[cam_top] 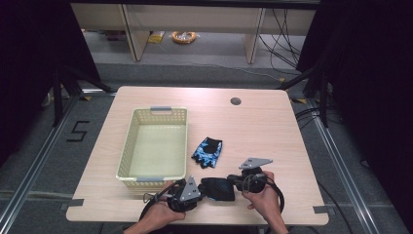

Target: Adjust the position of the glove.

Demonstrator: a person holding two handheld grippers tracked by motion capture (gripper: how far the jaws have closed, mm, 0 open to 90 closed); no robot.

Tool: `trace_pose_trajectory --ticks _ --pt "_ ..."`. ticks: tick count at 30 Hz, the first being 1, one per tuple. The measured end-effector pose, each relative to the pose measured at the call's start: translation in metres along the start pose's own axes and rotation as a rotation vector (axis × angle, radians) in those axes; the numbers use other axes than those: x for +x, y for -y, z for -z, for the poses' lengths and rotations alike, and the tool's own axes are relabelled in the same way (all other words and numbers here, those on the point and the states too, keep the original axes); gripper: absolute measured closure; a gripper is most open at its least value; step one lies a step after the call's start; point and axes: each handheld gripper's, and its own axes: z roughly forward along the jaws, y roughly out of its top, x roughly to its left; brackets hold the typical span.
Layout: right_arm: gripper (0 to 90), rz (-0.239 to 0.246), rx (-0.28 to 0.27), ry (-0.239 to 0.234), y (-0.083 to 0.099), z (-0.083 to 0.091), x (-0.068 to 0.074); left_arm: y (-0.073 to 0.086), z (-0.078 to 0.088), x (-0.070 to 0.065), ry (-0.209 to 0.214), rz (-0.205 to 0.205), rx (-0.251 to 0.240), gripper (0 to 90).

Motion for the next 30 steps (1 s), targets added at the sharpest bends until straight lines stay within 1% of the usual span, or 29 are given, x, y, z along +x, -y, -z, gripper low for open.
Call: trace_pose_trajectory --ticks 1,2,3,4,6,7,8,9,11,12,13,14,15,16,17,18,19,20,21,23,24,25,26,27,28,29,30 --pt "85.8 0.002 0.0 0.004 0.001 0.0 -0.002 0.0 -0.002 0.0 0.004 -0.002 0.003 81.0" --pt "85.8 -0.01 0.009 0.004 0.001 0.0 -0.002 -0.001 -0.005 -0.002 0.006 0.003 -0.001 81.0" --pt "85.8 -0.01 0.009 0.004 0.001 0.0 -0.002 -0.001 -0.005 -0.002 0.006 0.003 -0.001 81.0" --pt "85.7 -0.003 0.005 0.011 0.003 -0.002 -0.004 -0.001 -0.007 -0.003 0.012 -0.005 0.002 80.9" --pt "85.7 -0.003 0.004 0.014 0.003 -0.004 -0.005 -0.001 -0.007 -0.003 0.012 -0.001 0.006 80.8" --pt "85.6 0.009 0.025 0.022 0.004 -0.004 -0.006 -0.001 -0.007 -0.003 0.014 -0.005 0.003 80.6" --pt "85.6 -0.008 0.028 0.02 0.004 -0.005 -0.005 -0.001 -0.007 -0.002 0.015 -0.017 0.006 80.5" --pt "85.4 -0.015 0.04 0.025 0.005 -0.006 -0.005 -0.001 -0.008 -0.003 0.017 0.001 0.005 80.1" --pt "85.1 -0.017 0.053 0.027 0.006 -0.007 -0.005 0.0 -0.008 -0.003 0.017 0.002 0.003 79.0" --pt "84.8 -0.007 0.053 0.027 0.006 -0.007 -0.005 0.0 -0.008 -0.003 0.017 0.002 0.003 78.2" --pt "84.5 0.008 0.036 0.039 0.007 -0.01 -0.006 0.0 -0.007 -0.002 0.014 -0.004 0.014 77.2" --pt "84.2 0.002 0.037 0.035 0.007 -0.01 -0.005 0.0 -0.007 -0.002 0.017 0.005 0.014 75.7" --pt "84.2 0.002 0.037 0.035 0.007 -0.01 -0.005 0.0 -0.007 -0.002 0.017 0.005 0.014 74.8" --pt "82.6 0.003 0.055 0.045 0.007 -0.01 -0.006 0.002 -0.007 -0.001 0.009 0.007 0.013 73.3" --pt "82.6 0.003 0.055 0.045 0.007 -0.01 -0.006 0.002 -0.007 -0.001 0.009 0.007 0.013 72.0" --pt "81.7 -0.003 0.061 0.048 0.007 -0.01 -0.006 0.002 -0.007 -0.001 0.016 0.02 0.007 72.0" --pt "78.2 -0.021 0.07 0.055 0.007 -0.009 -0.005 0.002 -0.004 0.0 0.016 0.002 0.019 69.8" --pt "76.9 -0.004 0.057 0.062 0.007 -0.01 -0.006 0.002 -0.004 0.0 0.017 0.019 0.014 68.2" --pt "74.7 -0.018 0.062 0.061 0.006 -0.008 -0.005 0.002 -0.004 0.0 0.017 0.019 0.014 65.7" --pt "68.0 -0.019 0.053 0.072 0.005 -0.005 -0.005 0.003 0.005 -0.001 0.011 0.014 0.011 63.6" --pt "66.2 -0.038 0.035 0.077 0.005 -0.006 -0.003 0.003 0.009 -0.002 0.017 0.017 0.0 62.0" --pt "63.8 -0.004 0.043 0.09 0.004 -0.003 -0.004 0.002 0.012 -0.003 0.01 0.017 -0.002 59.5" --pt "60.9 0.013 0.042 0.1 0.002 -0.002 -0.004 0.002 0.016 -0.004 0.021 0.029 -0.018 58.4" --pt "60.9 0.013 0.042 0.1 0.002 -0.002 -0.004 0.002 0.016 -0.004 0.021 0.029 -0.018 57.6" --pt "59.4 -0.01 0.02 0.102 0.001 -0.001 -0.002 0.002 0.021 -0.004 0.032 0.028 -0.023 57.6" --pt "58.4 0.021 0.027 0.099 -0.002 0.002 -0.003 0.001 0.024 -0.006 0.034 0.03 -0.029 56.1" --pt "57.3 0.054 0.008 0.105 -0.005 0.003 -0.003 0.002 0.029 -0.008 0.037 0.039 -0.041 52.9"
